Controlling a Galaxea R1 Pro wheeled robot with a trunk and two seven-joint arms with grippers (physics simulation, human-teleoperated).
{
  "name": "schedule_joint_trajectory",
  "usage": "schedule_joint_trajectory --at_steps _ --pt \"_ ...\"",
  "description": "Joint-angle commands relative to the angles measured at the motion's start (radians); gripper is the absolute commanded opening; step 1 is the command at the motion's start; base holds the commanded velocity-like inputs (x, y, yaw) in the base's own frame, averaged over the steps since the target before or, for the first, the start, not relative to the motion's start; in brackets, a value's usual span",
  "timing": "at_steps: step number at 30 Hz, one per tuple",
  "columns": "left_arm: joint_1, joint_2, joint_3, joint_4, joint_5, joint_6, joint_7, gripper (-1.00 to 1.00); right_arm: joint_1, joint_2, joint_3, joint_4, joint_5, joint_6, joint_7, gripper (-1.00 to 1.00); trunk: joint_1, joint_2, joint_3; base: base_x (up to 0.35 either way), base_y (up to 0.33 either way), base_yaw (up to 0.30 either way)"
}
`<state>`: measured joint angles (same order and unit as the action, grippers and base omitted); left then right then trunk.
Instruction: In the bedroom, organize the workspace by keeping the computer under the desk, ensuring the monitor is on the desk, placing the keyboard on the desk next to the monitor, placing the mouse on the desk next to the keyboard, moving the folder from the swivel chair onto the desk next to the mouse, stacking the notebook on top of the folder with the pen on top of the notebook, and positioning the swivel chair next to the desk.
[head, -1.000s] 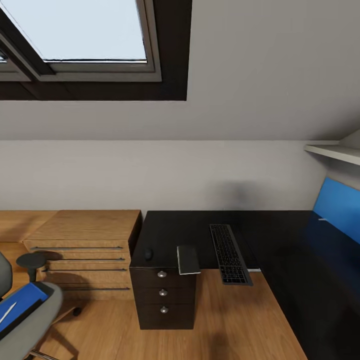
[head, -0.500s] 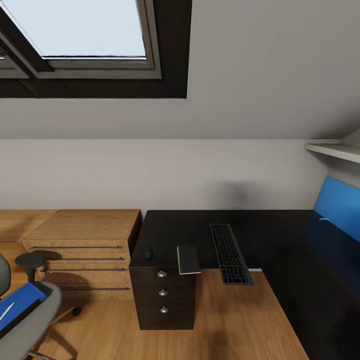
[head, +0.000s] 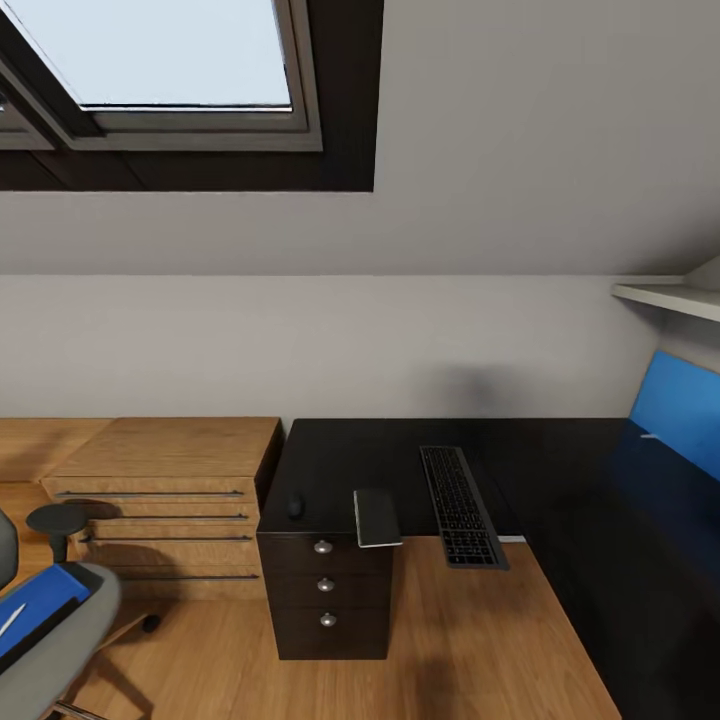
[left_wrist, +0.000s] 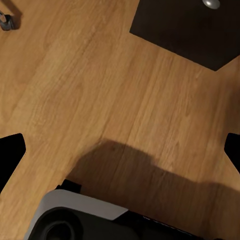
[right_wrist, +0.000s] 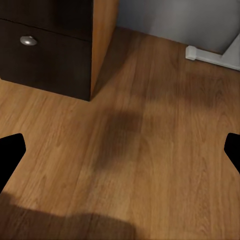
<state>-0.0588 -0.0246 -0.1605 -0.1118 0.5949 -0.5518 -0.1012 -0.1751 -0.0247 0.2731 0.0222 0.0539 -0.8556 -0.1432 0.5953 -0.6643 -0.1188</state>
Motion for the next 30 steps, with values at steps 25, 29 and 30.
schedule_joint_trajectory --at_steps 25,29,30 --pt "-0.001 0.049 0.000 -0.430 -0.009 0.275 0.156 1.00 -0.001 -0.017 -0.152 -0.279 -0.105 0.014 -0.099 1.00 0.096 -0.177 -0.080 0.000 0.000 0.000" --pt "-0.001 0.047 -0.001 -0.552 -0.012 0.392 0.176 1.00 -0.002 -0.013 -0.157 -0.334 -0.218 0.016 -0.077 1.00 0.112 -0.205 -0.093 0.000 0.000 0.000" --pt "-0.001 0.046 -0.001 -0.575 -0.012 0.408 0.181 1.00 -0.002 -0.012 -0.157 -0.347 -0.238 0.018 -0.070 1.00 0.115 -0.212 -0.096 0.000 0.000 0.000"
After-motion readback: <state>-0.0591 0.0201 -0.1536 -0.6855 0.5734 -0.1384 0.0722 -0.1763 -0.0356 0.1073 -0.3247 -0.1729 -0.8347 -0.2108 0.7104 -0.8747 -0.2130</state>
